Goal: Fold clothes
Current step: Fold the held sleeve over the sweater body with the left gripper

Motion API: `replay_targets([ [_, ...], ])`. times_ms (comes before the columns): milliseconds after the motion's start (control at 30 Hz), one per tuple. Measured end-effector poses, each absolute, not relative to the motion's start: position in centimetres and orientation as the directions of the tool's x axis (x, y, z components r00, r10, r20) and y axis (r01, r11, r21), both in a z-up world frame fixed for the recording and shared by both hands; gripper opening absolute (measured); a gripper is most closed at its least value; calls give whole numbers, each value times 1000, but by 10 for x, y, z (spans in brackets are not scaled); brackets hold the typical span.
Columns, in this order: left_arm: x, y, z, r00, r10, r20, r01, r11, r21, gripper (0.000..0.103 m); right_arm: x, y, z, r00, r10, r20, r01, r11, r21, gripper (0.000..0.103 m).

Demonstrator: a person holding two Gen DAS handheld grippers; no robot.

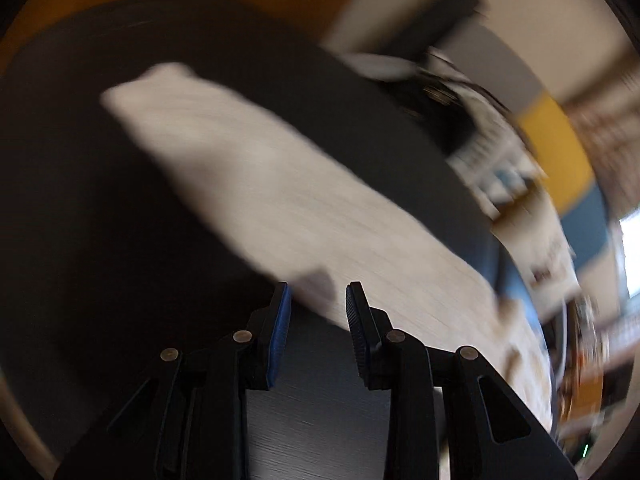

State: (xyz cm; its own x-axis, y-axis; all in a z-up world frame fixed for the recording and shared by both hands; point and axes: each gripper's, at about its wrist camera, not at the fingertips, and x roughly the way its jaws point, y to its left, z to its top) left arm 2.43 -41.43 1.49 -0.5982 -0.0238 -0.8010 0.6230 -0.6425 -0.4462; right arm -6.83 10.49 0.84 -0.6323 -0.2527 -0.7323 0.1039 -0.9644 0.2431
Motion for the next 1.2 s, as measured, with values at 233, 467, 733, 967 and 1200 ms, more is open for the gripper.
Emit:
replay_targets([
  [233,42,-481,0,-646,-9,-763,677,-468,-568,32,-68,109,8,-635,-271,-724,103,-958,268,31],
  [467,30,-518,-14,-715,58,-697,653,-300,-695,44,-68,111,7,-636,-279,-720,103,-955,279,31],
  [733,-3,-526,-8,-609,16,-793,725,-394,-565,22,-69,116,6,-637,-303,-709,97,-944,316,31],
  [967,-24,-497,10,-534,-96,-840,706,-598,-380,6,-69,117,6,-637,-311,-705,97,-940,327,31],
  [1200,-49,-373,89,-763,-87,-640,352,-887,-298,5,-70,122,5,-638,-331,-695,91,-929,359,31],
])
